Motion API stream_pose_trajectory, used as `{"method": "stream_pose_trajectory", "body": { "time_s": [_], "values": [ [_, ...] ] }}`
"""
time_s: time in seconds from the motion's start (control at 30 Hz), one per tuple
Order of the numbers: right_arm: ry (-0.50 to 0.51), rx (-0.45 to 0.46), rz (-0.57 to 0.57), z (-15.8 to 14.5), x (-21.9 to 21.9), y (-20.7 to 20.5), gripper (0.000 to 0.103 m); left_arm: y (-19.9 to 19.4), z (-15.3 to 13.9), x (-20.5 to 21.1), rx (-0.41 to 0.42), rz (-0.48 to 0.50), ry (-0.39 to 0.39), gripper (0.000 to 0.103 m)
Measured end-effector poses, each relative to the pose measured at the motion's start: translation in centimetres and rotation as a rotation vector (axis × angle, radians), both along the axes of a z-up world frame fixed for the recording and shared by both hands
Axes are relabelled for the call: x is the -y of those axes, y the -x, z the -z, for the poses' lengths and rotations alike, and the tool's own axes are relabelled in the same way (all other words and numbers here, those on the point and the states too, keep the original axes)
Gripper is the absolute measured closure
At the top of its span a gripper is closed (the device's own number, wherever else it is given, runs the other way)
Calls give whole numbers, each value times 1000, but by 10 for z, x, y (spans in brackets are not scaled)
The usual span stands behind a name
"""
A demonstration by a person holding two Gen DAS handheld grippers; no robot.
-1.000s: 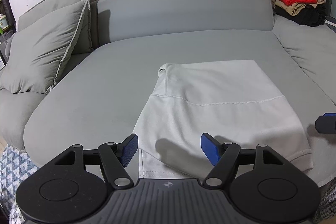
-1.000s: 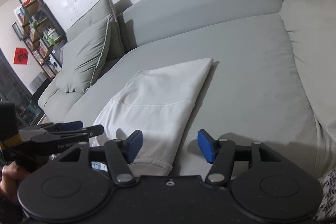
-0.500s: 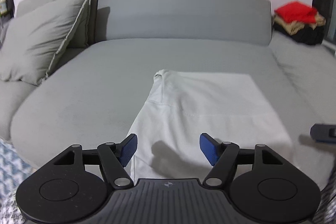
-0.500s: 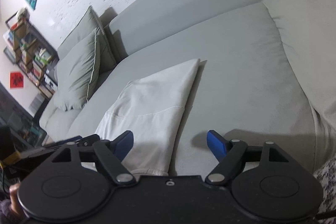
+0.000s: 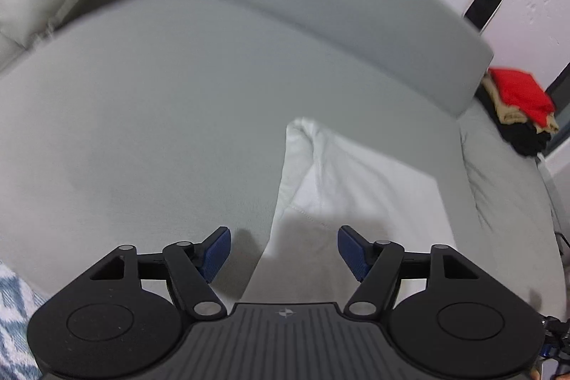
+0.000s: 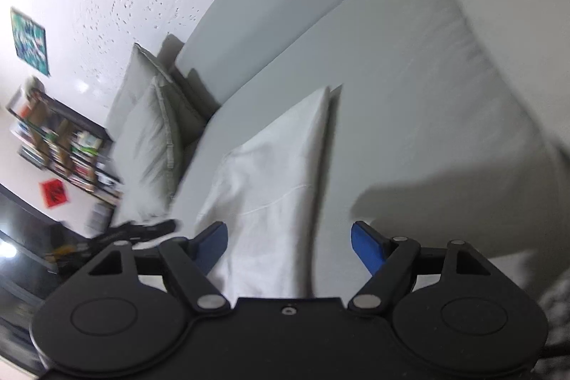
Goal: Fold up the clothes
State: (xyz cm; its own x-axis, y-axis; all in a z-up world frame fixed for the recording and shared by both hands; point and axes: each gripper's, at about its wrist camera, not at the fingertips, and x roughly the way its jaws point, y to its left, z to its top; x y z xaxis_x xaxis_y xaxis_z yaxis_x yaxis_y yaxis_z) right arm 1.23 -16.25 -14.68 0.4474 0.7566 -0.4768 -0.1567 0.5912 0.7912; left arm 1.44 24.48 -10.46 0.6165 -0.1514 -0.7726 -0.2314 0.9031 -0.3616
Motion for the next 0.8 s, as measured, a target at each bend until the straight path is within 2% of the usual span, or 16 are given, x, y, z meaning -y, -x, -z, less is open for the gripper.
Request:
{"method": "stream_pose_trajectory", "body": {
  "time_s": [0.1,0.23,0.27,0.37,0.5,0.6,0.67,0.8],
  "values": [
    [-70,-59,-32,8,-4,-13,37,-17,13,-6,-44,36,56,36],
    [-56,-90,-33,13,-10,-32,42,-32,30,-20,-59,87,261,38],
    [-55,-102,-28,15,-12,-39,43,-36,32,-22,-68,93,280,41],
    [-50,-138,-13,23,-17,-60,54,-49,36,-18,-77,129,271,45],
    [-52,-188,12,35,-24,-90,64,-71,39,4,-65,220,148,46],
    [-53,-208,45,43,-31,-112,68,-91,46,15,-47,276,114,42],
    [-46,-209,64,47,-36,-123,70,-104,50,18,-39,295,121,41],
    [-34,-206,93,55,-44,-134,84,-127,56,19,-29,314,163,41]
  ]
}}
